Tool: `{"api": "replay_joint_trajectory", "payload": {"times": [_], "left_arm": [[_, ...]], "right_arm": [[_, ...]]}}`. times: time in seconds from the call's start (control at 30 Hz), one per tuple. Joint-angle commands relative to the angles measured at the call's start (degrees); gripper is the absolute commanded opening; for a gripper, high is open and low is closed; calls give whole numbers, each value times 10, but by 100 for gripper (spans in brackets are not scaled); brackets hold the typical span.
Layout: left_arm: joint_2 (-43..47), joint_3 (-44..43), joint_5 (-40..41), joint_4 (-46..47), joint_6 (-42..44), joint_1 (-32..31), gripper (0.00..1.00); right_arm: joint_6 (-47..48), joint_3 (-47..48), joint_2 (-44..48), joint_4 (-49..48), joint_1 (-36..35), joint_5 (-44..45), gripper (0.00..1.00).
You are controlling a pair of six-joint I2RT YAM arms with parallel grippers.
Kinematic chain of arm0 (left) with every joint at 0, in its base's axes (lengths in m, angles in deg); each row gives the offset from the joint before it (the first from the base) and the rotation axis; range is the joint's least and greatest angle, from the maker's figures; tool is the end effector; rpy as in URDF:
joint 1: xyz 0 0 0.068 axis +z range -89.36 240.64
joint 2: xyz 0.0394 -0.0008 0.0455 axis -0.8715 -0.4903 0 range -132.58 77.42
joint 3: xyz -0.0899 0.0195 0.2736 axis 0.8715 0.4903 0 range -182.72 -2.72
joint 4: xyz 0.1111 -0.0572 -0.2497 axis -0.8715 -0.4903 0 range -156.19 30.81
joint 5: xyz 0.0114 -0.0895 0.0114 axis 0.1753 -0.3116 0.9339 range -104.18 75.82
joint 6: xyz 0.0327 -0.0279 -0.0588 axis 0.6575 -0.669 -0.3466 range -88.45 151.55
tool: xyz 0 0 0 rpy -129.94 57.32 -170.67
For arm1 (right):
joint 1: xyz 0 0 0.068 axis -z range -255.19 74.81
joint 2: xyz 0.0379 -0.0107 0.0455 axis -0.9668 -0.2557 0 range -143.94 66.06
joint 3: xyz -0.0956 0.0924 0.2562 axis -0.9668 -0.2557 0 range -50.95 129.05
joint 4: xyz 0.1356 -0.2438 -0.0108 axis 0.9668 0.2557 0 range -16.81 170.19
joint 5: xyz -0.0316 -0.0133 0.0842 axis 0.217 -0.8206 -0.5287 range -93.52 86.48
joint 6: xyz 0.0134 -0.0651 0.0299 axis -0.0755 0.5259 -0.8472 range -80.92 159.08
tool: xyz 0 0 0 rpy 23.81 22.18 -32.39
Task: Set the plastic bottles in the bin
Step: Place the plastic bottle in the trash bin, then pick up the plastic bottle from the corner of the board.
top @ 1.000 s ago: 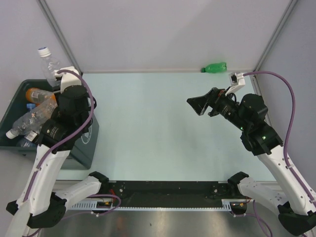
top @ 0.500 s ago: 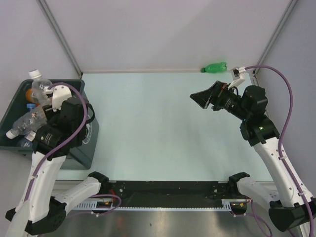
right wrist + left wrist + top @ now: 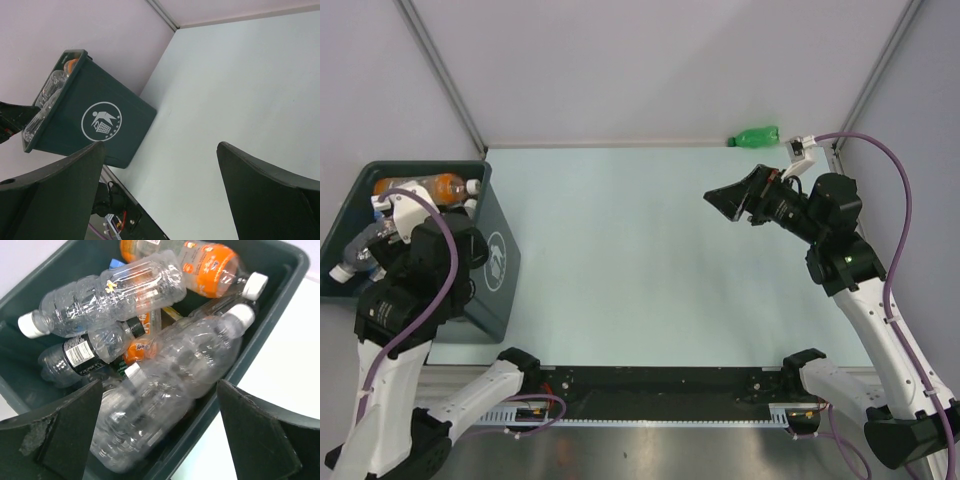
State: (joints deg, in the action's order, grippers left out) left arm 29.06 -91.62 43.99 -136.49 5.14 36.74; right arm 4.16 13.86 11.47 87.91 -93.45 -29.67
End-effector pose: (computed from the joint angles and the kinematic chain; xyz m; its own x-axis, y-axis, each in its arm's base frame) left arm 0.0941 0.0145 0.4768 -0.3082 -0.1200 -0.9437 -0.6094 0.7866 0.0991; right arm 0.2144 0.0988 0.4377 -0.4608 0.3890 -0.7977 -0.5301 0.6003 0.5989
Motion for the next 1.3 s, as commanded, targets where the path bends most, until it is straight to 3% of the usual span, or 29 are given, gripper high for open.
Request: {"api": "replay_joint_trajectory", "payload": {"times": [0.0,0.23,0.57,0.87,1.07,1.27], "left_arm": [[-13,-44,-24,13,54,3,100],[-45,-87,-95,88,112,2,100],[-84,-74,-323,221,164,2,100],[-85,30,-503,359,166,2,100],[-103,83,-564,406,148,2,100],[-130,134,-652,456,135,2,100]], "right_arm": [[5,5,3,1,2,19,100],[7,4,-2,48,9,100,100],[-18,4,-75,59,85,179,100],[-64,5,-220,-64,163,196,99],[-96,6,-358,-212,196,220,100],[-67,52,-508,-360,202,298,100]]}}
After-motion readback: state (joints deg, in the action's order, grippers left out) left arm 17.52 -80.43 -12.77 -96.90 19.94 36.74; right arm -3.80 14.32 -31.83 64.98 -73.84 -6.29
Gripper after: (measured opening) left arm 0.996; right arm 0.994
